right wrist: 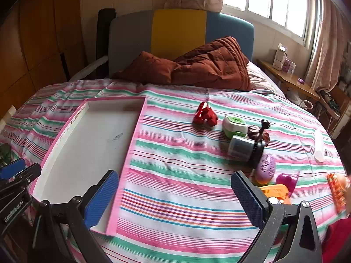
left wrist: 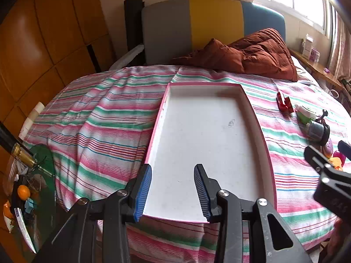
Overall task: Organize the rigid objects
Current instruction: 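Move the right gripper toward the green cup-shaped stand among the toys, then close the right gripper on the green cup-shaped stand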
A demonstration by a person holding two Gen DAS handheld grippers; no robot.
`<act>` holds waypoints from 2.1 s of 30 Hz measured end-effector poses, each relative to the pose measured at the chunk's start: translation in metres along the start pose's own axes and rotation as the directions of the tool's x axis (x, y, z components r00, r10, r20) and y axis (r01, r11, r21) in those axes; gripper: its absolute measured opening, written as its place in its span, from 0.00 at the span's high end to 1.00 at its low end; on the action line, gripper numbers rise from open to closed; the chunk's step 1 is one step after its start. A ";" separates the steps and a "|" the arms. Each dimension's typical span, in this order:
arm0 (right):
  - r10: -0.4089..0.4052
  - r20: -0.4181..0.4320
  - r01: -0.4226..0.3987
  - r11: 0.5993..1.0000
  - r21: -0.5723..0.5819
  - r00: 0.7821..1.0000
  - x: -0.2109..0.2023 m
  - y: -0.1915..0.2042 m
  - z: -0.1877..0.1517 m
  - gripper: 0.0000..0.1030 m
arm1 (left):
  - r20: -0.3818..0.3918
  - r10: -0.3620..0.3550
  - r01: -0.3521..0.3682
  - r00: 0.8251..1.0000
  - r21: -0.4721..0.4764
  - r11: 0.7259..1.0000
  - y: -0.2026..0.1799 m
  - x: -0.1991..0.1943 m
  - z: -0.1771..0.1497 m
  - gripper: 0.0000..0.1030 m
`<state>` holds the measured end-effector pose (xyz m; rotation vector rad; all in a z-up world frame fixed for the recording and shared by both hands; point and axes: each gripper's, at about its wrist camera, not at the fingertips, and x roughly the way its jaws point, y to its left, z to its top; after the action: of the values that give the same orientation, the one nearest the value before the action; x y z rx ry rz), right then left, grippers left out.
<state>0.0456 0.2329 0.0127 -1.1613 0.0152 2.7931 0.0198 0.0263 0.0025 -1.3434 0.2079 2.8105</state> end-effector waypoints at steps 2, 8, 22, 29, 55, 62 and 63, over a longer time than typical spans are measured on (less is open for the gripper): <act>0.000 0.016 0.000 1.000 0.008 1.000 -0.005 -0.010 -0.003 0.00 | -0.011 -0.010 0.010 1.000 0.002 1.000 -0.002 0.001 -0.001 0.61; -0.035 0.052 0.033 0.999 0.041 0.998 -0.018 -0.046 -0.011 0.00 | -0.062 -0.071 0.071 0.996 -0.007 0.997 -0.006 0.009 -0.005 0.61; -0.160 -0.105 0.179 0.962 0.205 0.982 -0.025 -0.171 -0.061 0.11 | -0.070 -0.339 0.344 0.938 0.096 0.934 -0.047 -0.004 -0.016 0.61; -0.092 -0.166 0.128 0.967 0.222 0.982 -0.009 -0.183 -0.078 0.19 | -0.108 -0.384 0.397 0.917 0.149 0.906 -0.080 -0.011 -0.017 0.61; -0.069 -0.272 0.181 0.893 0.413 0.960 0.000 -0.241 -0.081 0.25 | -0.180 -0.539 0.567 0.823 0.214 0.795 -0.138 -0.016 -0.018 0.60; -0.069 -0.250 0.063 0.997 -0.033 0.966 -0.006 -0.225 -0.050 0.24 | -0.243 -0.575 0.623 0.781 0.248 0.742 -0.172 -0.013 -0.023 0.60; -0.067 -0.274 0.049 0.996 -0.074 0.959 0.001 -0.223 -0.052 0.29 | -0.248 -0.576 0.626 0.779 0.254 0.737 -0.176 -0.014 -0.024 0.59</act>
<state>0.1069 0.4515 -0.0167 -1.5328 -0.0870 2.5763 0.0598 0.1979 -0.0213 -1.2559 0.1809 2.0292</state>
